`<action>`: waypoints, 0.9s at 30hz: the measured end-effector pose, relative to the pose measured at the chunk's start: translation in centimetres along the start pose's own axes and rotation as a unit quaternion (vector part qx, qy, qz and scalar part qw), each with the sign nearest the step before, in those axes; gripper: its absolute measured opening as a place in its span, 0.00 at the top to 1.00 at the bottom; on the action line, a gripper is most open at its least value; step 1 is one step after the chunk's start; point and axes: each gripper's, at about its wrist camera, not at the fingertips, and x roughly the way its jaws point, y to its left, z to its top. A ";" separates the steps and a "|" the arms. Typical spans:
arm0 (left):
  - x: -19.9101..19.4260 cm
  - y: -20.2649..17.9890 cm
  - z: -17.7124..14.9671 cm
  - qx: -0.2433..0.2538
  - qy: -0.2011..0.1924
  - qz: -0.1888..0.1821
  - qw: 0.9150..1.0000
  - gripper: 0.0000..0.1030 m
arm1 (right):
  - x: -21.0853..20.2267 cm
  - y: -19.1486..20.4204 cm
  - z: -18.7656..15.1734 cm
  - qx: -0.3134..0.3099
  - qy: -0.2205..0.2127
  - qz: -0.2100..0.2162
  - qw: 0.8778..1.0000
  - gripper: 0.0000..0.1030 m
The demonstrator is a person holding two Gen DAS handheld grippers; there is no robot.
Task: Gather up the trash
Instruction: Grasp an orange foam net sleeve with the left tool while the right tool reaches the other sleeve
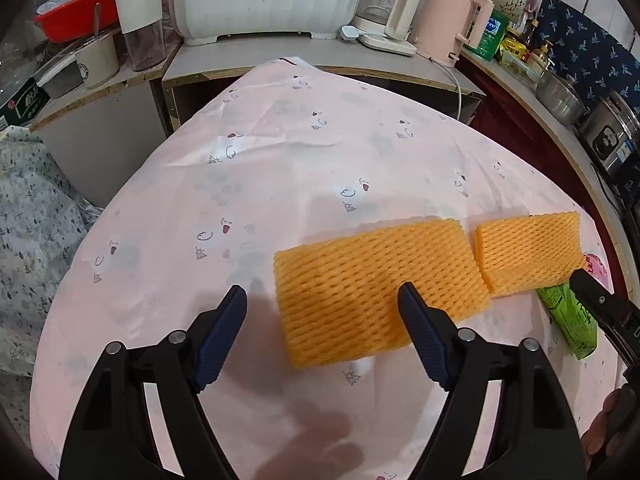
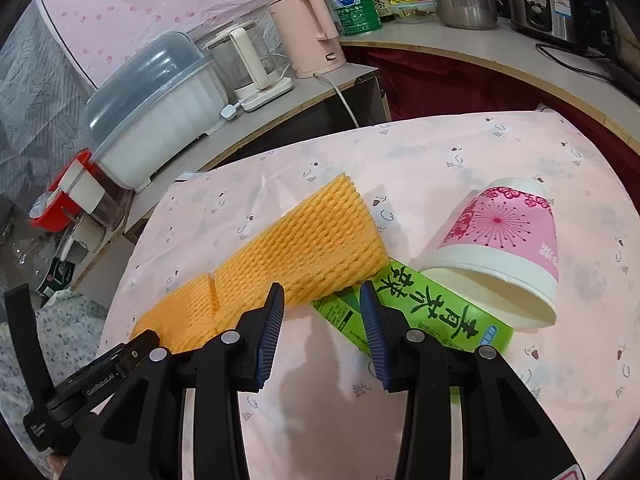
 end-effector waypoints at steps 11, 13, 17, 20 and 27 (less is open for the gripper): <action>1.0 -2.3 0.6 0.032 -0.005 -0.007 0.999 0.63 | 2.6 0.9 1.3 -0.004 0.000 0.009 1.000 0.75; 0.8 -2.7 0.6 0.039 -0.008 -0.009 0.999 0.71 | 2.9 1.0 1.3 -0.004 0.002 0.011 1.000 0.83; 0.4 -3.1 0.5 0.043 -0.011 -0.013 0.999 0.76 | 2.6 1.1 1.1 -0.007 -0.002 0.013 1.000 0.92; -0.3 -3.6 0.3 0.044 -0.015 -0.014 0.999 0.77 | 1.8 1.2 1.0 -0.012 -0.009 0.013 1.000 0.99; -2.8 -5.4 -0.4 0.056 -0.028 -0.024 0.998 0.78 | -1.7 0.3 1.1 -0.005 -0.030 0.011 0.999 0.99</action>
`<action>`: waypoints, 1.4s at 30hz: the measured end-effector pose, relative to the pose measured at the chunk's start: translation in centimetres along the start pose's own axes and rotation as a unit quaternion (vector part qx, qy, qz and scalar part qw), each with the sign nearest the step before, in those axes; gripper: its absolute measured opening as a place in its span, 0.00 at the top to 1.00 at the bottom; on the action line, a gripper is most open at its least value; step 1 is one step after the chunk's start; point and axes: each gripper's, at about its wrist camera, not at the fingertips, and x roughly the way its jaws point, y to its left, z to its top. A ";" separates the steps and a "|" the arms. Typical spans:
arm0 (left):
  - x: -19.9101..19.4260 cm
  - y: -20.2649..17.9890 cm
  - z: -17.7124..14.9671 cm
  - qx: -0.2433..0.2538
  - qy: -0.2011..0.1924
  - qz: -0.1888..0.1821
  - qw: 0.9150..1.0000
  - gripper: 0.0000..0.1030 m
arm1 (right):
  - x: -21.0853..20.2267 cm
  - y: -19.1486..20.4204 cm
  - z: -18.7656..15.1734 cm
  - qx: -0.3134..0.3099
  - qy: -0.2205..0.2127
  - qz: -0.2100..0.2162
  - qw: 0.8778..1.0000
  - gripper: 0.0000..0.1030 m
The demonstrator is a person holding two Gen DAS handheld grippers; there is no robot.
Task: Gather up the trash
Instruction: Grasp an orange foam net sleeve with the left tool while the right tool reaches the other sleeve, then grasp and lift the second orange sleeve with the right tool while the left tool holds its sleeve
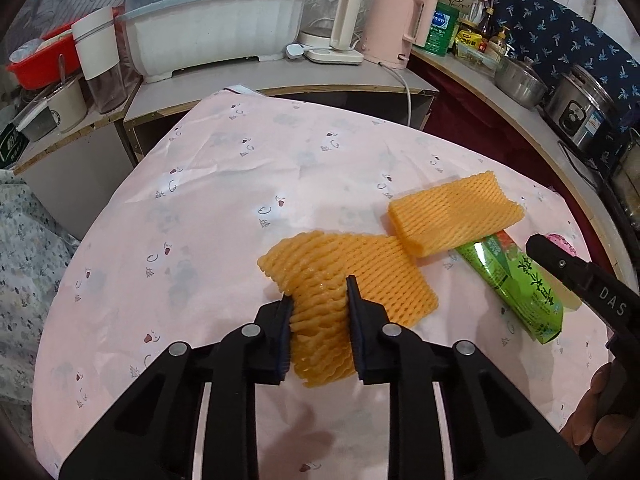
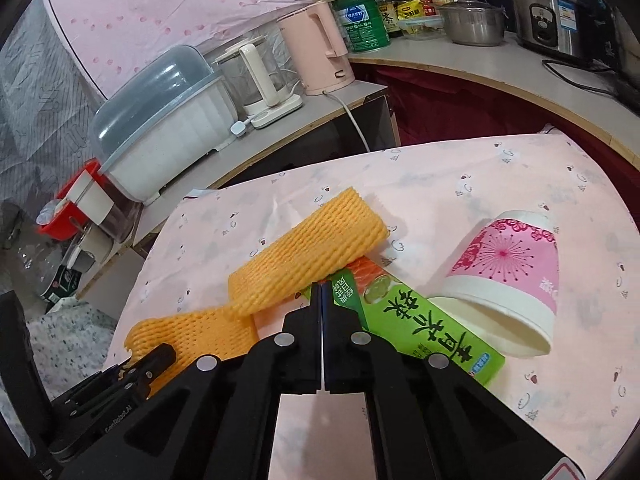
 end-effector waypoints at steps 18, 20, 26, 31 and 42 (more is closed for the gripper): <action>-2.2 2.4 1.0 -0.031 -0.023 0.023 0.999 0.79 | 1.6 0.2 1.0 0.016 0.021 0.014 1.000 0.56; -1.5 2.8 1.3 -0.033 -0.021 0.026 0.999 0.79 | 3.2 0.2 1.3 0.017 0.029 0.011 0.999 0.56; 0.1 2.8 1.8 -0.028 -0.014 0.026 0.999 0.79 | 6.1 0.5 1.8 0.011 0.029 -0.006 0.999 0.63; 0.7 2.3 1.8 -0.025 -0.009 0.020 0.999 0.79 | 6.6 0.8 1.8 0.002 0.031 -0.004 1.000 0.88; -3.0 -0.8 1.6 -0.008 -0.032 0.002 0.999 0.79 | 0.6 -0.3 2.5 0.005 -0.012 -0.004 1.000 0.90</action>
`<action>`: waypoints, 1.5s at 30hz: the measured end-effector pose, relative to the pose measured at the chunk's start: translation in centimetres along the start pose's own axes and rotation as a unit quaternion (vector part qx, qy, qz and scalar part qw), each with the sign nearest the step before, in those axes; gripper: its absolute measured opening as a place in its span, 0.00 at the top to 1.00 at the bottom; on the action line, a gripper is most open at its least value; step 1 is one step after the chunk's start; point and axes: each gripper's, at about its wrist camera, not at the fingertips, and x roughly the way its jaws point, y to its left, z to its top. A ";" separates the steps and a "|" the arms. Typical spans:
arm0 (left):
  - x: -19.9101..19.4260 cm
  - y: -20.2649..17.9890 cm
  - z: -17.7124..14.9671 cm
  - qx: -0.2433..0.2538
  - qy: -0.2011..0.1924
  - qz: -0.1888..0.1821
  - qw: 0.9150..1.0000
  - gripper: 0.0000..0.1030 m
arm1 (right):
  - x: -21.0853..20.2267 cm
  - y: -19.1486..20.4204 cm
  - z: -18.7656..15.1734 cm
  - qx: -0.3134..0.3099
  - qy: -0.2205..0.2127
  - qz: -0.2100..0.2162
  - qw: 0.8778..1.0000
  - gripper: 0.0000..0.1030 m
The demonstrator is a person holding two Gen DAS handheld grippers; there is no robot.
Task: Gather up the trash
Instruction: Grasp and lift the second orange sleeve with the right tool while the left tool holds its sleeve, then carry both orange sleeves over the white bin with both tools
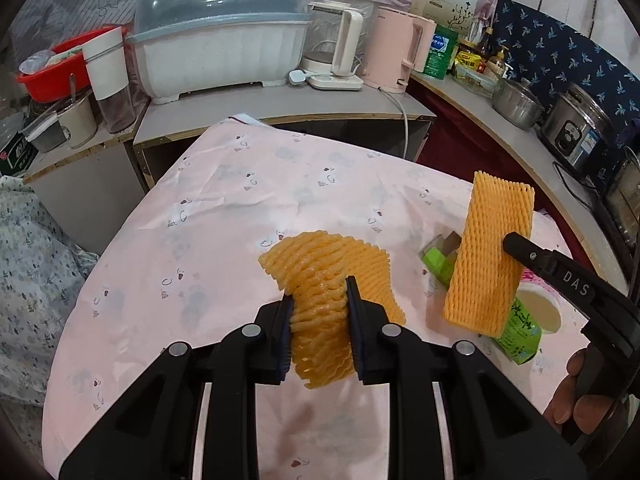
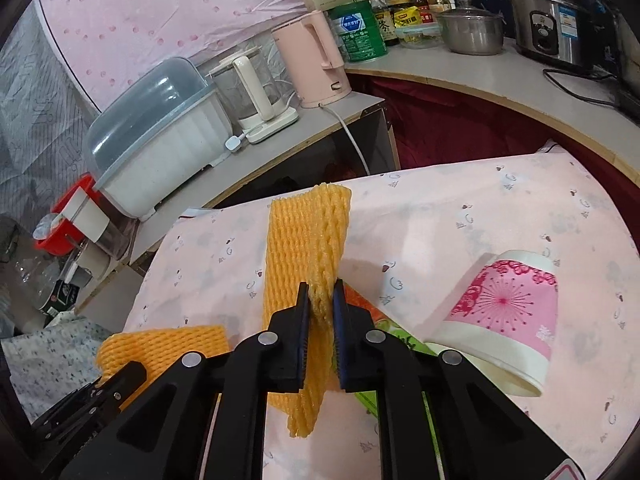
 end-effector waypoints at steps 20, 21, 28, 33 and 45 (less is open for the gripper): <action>-9.9 -16.1 -5.0 0.109 -0.034 -0.100 0.988 0.79 | -19.1 -12.7 -3.4 0.073 -0.098 -0.054 0.991 0.90; -10.3 -17.2 -5.4 0.118 -0.034 -0.105 0.987 0.79 | -19.9 -13.6 -3.8 0.078 -0.102 -0.058 0.990 0.90; -12.0 -23.2 -8.3 0.168 -0.030 -0.138 0.976 0.79 | -24.9 -19.0 -6.4 0.113 -0.126 -0.090 0.981 0.90; -13.0 -27.1 -10.4 0.199 -0.026 -0.159 0.967 0.79 | -27.8 -22.6 -8.6 0.141 -0.138 -0.110 0.974 0.90; -13.8 -33.9 -14.2 0.255 -0.007 -0.195 0.947 0.78 | -32.3 -29.6 -13.0 0.204 -0.155 -0.149 0.955 0.90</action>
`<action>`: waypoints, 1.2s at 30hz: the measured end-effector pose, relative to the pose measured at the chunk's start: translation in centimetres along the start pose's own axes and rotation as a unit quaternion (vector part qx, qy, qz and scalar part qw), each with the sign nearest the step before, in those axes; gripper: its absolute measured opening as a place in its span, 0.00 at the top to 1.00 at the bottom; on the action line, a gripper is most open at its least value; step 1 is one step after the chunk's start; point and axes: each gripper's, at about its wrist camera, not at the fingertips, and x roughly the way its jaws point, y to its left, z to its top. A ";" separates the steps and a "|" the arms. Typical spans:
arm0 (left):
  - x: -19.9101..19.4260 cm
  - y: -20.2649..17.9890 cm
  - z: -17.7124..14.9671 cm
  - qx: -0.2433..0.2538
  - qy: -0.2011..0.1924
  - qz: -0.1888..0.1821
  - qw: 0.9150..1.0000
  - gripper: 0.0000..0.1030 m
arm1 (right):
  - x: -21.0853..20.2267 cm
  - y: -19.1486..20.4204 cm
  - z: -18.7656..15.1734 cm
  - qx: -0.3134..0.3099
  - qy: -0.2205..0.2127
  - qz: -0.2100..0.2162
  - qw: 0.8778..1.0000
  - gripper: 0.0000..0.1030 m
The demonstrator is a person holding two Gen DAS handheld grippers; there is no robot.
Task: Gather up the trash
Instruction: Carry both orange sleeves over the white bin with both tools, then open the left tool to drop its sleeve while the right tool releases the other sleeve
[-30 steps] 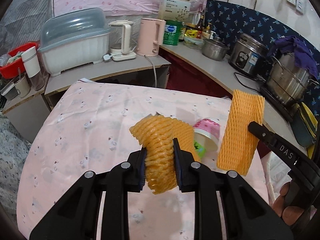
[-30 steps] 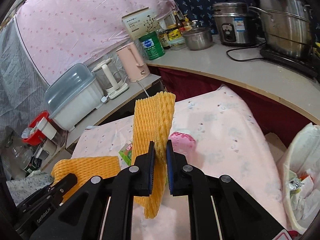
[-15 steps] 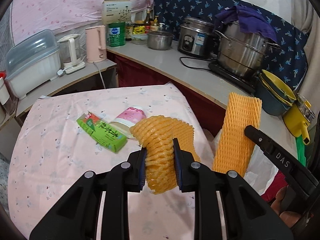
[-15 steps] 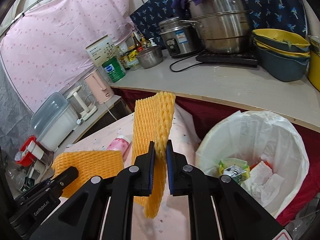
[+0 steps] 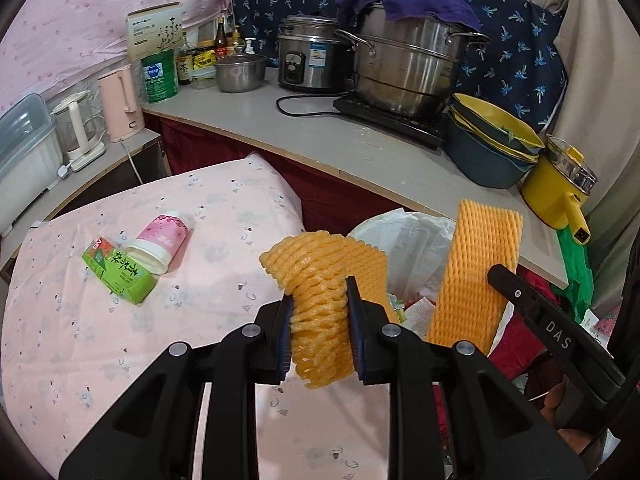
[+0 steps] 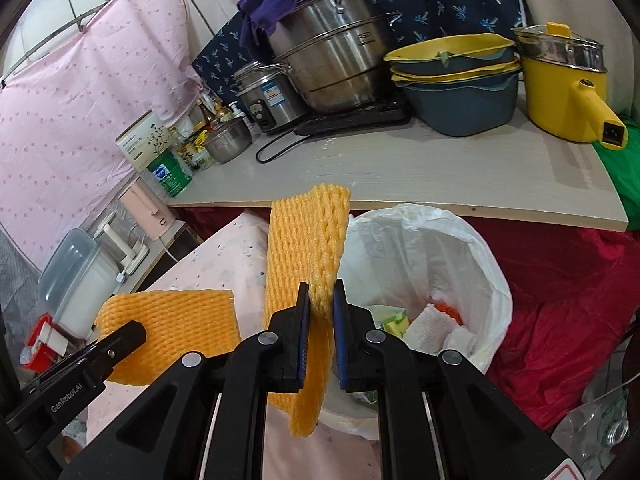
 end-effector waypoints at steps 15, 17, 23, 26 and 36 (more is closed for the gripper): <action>2.2 -5.9 0.1 0.039 0.017 -0.022 0.999 0.78 | -1.4 -5.5 0.5 0.039 -0.013 -0.025 0.999 0.90; 2.4 -6.3 0.0 0.042 0.019 -0.023 0.999 0.78 | -1.5 -5.8 0.5 0.041 -0.014 -0.025 0.999 0.90; 3.2 -7.0 0.0 0.047 0.030 -0.029 0.998 0.78 | -1.7 -6.6 0.4 0.049 -0.015 -0.027 0.998 0.90; 3.6 -7.3 0.0 0.048 0.033 -0.033 0.998 0.78 | -1.7 -6.9 0.4 0.052 -0.014 -0.029 0.998 0.90; 4.5 -7.7 -0.1 0.050 0.037 -0.038 0.997 0.70 | -1.3 -7.4 0.4 0.056 -0.011 -0.033 0.998 0.90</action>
